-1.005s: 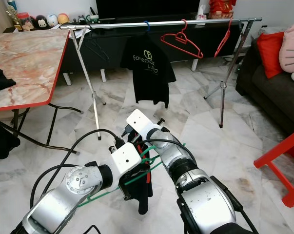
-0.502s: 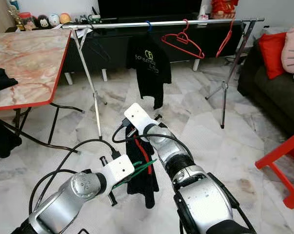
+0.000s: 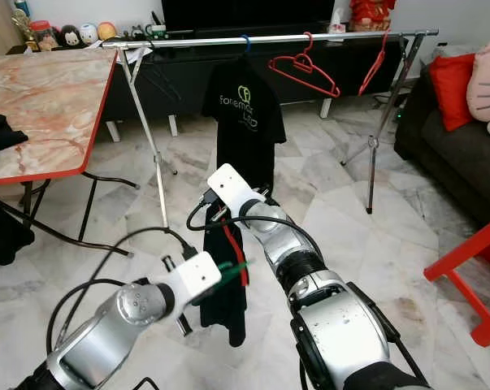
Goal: Hang hanger
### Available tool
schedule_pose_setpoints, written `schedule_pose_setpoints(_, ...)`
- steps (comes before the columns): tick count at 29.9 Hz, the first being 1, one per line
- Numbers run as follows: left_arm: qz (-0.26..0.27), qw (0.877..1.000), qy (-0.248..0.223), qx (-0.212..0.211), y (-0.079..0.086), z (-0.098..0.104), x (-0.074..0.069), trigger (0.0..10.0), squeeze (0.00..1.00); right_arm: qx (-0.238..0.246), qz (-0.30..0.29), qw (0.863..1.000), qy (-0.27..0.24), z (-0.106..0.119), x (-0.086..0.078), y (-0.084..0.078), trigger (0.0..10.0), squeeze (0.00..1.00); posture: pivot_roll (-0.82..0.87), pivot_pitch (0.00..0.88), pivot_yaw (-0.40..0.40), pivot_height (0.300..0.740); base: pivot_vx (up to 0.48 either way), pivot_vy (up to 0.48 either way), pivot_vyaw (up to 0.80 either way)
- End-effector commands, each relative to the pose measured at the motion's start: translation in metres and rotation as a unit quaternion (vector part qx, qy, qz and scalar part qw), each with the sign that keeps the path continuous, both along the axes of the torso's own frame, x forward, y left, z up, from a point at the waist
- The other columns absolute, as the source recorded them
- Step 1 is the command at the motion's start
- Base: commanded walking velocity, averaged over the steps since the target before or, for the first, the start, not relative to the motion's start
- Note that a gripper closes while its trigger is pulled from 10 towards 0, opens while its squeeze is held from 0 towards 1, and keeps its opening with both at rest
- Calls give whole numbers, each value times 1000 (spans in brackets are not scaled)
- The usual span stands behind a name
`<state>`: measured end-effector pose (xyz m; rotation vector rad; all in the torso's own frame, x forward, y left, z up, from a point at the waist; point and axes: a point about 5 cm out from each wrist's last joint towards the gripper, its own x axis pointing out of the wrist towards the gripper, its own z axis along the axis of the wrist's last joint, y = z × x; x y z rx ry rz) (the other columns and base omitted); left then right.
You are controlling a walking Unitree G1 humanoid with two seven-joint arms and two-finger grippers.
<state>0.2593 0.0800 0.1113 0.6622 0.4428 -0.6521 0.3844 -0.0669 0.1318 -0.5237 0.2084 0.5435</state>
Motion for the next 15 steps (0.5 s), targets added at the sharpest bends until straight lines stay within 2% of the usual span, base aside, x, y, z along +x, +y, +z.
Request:
schedule_pose_setpoints(1,35,999,-40,2,7,11,12,10000,0,16,8,999,-26,17,5,6,10000,0,4,0,-17,740,0,0,0)
schedule_pose_setpoints(4,57,997,-56,-2,11,15,17,10000,0,15,7,1000,-23,15,4,4,10000,0,6,0,-17,740,0,0,0)
schedule_pose_setpoints(9,50,997,-51,4,13,15,14,10000,0,12,4,1000,-22,14,5,1,10000,0,8,0,-18,740,0,0,0)
schedule_pose_setpoints(12,35,998,-43,5,12,13,9,10000,0,-5,-10,1000,-26,13,7,-9,10000,0,10,0,-18,740,0,0,0)
schedule_pose_setpoints(15,4,999,-30,10,11,11,0,10000,0,-42,-23,998,-35,11,8,-23,10000,0,10,0,-18,740,0,0,0)
